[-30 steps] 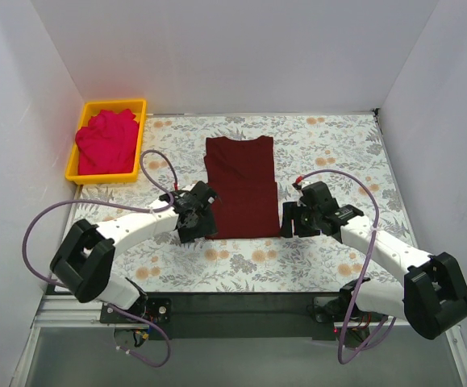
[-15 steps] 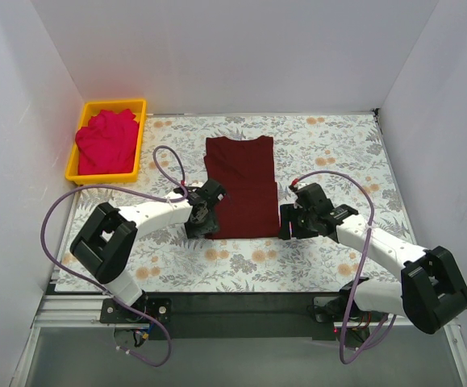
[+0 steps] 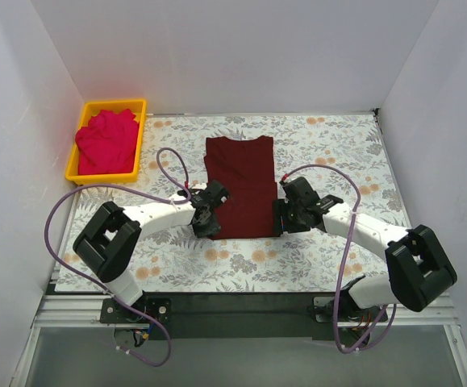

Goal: Fold and stack the t-shirts
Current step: Fold the tshirt

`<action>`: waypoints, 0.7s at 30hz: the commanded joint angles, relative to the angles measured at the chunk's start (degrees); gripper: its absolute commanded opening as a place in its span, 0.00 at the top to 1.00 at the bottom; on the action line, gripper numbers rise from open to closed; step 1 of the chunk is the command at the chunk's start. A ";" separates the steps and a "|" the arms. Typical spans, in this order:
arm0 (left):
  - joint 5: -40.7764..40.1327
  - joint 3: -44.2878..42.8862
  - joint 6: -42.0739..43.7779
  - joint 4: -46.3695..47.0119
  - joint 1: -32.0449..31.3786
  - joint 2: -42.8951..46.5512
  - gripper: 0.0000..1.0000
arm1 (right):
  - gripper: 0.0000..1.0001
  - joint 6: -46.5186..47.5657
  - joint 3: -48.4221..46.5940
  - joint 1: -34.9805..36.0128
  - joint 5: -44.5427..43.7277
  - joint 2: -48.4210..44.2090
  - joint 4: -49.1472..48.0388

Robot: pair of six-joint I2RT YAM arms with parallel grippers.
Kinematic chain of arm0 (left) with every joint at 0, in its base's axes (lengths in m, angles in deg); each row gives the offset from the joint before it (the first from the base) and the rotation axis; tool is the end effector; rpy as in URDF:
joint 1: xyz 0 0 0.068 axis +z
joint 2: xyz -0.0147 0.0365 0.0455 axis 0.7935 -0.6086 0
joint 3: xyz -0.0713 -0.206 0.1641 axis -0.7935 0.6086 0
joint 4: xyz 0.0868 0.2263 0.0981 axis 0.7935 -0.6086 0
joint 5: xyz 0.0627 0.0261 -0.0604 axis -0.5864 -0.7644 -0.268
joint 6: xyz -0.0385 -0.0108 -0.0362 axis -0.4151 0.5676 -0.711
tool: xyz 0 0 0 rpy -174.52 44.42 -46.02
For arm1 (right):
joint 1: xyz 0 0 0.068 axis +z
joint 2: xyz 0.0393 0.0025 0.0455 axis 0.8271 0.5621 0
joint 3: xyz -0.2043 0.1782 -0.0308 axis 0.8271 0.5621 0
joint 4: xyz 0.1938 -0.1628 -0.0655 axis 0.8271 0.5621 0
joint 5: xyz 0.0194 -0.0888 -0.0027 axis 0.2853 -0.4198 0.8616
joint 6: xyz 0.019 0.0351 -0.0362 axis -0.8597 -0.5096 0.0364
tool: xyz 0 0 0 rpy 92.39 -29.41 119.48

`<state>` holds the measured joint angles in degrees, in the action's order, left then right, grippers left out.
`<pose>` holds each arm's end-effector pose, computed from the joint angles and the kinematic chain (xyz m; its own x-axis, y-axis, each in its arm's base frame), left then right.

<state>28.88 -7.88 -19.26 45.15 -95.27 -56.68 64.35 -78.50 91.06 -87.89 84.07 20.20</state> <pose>0.2206 -0.1926 0.1600 -0.5936 -0.7740 -0.2206 -0.7442 0.6322 -0.2156 0.2124 0.1486 0.1912 -0.8512 -0.0915 -0.5168 -0.2269 0.9521 0.2052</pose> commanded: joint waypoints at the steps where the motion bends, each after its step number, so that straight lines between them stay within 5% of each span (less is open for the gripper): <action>1: 0.47 4.37 -1.00 -1.03 -0.74 -1.84 0.82 | 0.34 -1.55 -3.33 0.94 -3.01 2.26 -0.27; 6: 0.64 6.22 -2.06 -1.03 -0.83 0.36 1.00 | 0.39 -2.42 -4.92 1.73 -3.71 4.99 -0.18; 21: 1.52 7.45 -2.85 -1.20 -0.83 2.82 1.00 | 0.51 -4.45 -3.34 4.54 -7.32 13.42 -1.06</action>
<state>29.49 -3.58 -21.86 50.39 -95.65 -53.46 61.25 -82.52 94.60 -93.35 94.23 19.90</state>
